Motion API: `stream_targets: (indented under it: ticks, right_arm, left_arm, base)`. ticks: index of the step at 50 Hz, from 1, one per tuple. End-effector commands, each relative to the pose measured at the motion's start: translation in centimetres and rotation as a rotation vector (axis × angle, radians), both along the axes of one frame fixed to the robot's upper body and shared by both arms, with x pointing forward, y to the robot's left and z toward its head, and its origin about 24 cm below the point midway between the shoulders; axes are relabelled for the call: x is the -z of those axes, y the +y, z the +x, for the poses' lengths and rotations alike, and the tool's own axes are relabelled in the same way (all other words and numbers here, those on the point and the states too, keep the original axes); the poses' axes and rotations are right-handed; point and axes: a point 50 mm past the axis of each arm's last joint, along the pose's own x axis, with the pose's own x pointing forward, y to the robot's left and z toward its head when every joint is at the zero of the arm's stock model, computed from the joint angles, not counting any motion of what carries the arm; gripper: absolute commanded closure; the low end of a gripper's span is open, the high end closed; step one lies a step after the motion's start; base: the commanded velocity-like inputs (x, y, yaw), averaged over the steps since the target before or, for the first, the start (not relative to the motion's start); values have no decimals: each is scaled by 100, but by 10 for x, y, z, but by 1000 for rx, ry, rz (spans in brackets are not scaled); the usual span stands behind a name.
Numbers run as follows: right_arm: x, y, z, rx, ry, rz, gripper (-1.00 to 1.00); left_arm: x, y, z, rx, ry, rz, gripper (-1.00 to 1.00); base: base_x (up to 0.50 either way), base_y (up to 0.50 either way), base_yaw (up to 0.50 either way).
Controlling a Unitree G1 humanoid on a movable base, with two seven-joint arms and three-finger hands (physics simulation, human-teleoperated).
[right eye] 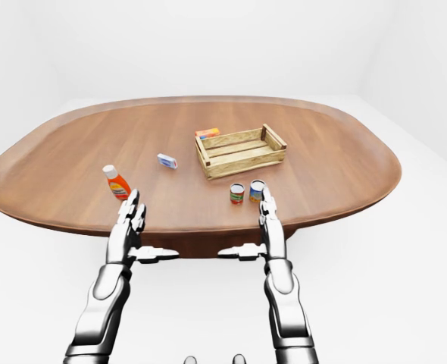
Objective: Pick up the tomato sauce, and put it in the wooden tray.
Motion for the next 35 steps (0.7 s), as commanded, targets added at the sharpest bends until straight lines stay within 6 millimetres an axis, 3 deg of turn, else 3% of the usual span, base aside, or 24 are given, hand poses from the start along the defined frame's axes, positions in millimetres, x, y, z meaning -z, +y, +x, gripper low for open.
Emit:
stream_targets:
  ticks: [1,9,35]
  right_arm:
    - [0,-5,-1,6,-14,-31,-100]
    - [-7,-4,-7,-20,-47,-29,-100]
    - [-4,-5,-5,-28,-21,-42,-100]
  left_arm:
    - [1,6,0,0,0,15,-100]
    - [1,5,-1,3,0,22,-100]
    - [2,5,-2,8,1,31,-100]
  base:
    - [0,0,0]
    - [2,0,0]
    - [50,-8,0]
